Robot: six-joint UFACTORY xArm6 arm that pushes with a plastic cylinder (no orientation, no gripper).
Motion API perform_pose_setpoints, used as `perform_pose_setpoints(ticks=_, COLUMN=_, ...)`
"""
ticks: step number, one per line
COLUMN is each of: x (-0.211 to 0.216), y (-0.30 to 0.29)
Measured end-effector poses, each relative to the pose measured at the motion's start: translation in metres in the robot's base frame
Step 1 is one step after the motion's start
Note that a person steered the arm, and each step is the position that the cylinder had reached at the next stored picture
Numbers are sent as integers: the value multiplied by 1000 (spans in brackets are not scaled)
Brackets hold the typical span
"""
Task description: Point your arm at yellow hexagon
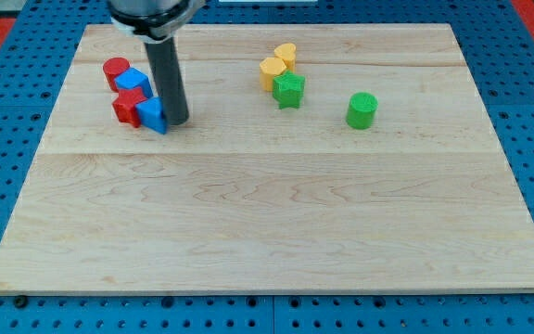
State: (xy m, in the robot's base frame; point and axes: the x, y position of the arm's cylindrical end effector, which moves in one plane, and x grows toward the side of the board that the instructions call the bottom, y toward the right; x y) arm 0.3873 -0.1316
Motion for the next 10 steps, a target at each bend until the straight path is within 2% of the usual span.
perform_pose_setpoints(ticks=2, x=9, y=-6)
perform_pose_setpoints(ticks=3, x=42, y=9)
perform_pose_setpoints(ticks=4, x=58, y=0)
perform_pose_setpoints(ticks=5, x=58, y=-5)
perform_pose_setpoints(ticks=7, x=53, y=29)
perform_pose_setpoints(ticks=10, x=-54, y=30)
